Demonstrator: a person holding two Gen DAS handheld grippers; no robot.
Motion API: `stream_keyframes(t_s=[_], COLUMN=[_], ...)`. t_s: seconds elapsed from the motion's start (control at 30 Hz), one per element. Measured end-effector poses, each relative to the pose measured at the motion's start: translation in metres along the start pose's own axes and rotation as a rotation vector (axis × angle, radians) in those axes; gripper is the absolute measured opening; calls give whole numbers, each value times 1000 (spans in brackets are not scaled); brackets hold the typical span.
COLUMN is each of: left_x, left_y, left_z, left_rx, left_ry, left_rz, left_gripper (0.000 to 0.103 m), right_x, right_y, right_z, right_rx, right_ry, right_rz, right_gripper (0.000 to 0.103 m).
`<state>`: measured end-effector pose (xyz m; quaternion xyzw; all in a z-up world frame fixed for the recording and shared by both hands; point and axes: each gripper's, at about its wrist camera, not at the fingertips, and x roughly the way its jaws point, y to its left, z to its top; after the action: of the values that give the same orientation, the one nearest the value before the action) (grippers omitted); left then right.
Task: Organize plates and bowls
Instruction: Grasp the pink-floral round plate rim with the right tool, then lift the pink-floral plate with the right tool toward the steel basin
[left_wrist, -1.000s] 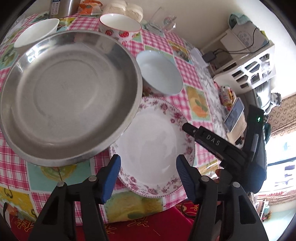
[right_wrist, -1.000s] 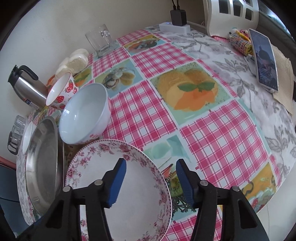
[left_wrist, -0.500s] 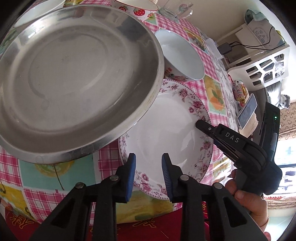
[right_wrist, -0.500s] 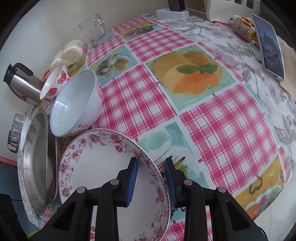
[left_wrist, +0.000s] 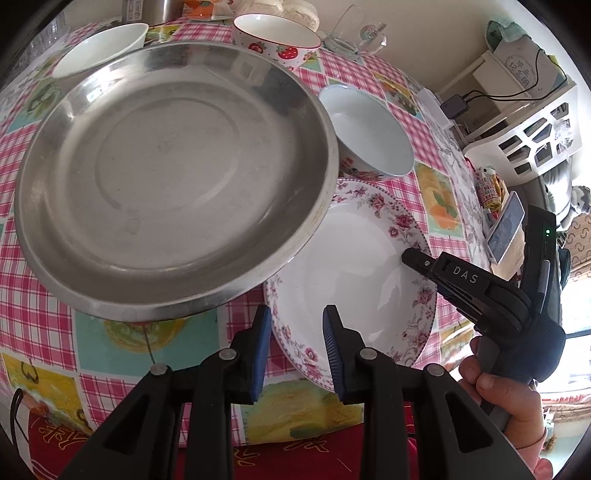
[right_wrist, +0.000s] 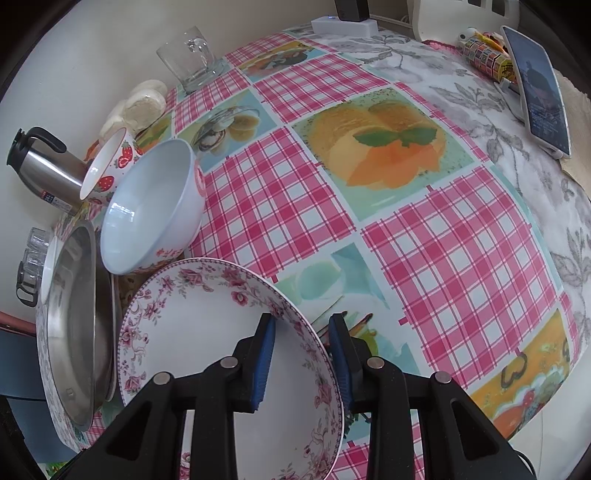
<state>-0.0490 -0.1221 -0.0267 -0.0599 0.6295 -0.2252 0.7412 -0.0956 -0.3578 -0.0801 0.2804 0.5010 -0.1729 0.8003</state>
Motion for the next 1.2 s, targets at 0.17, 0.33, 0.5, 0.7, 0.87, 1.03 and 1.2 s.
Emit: stream_keyframes(t_s=[0.17,0.33,0.5,0.7,0.87,1.03,1.2], left_x=[7,18,28,35,38,36,36], left_y=[5,16,28,33,31,34,31], left_z=[0,2,3,5,6,4,6], left_rx=[-27,-90,-150,-190,-193,-193,-188], left_ry=[22,47,52,42,23,13,8], left_rz=[15,-30,-78,-109,-108,-101,-89], left_gripper=[30,30,29,16,14,14,14], right_x=[0,0,0,0,0,-2,-4], right_y=[0,0,0,0,-1,-8,-14], right_z=[0,0,0,0,0,-2,-4], right_rx=[0,-2,-6,-20,-48,-49,-33], right_ry=[0,-1,-4,-8,-15,-19,-14], right_rz=[0,-1,0,20,44,83,112], right_gripper=[33,32,32,32,33,28,25])
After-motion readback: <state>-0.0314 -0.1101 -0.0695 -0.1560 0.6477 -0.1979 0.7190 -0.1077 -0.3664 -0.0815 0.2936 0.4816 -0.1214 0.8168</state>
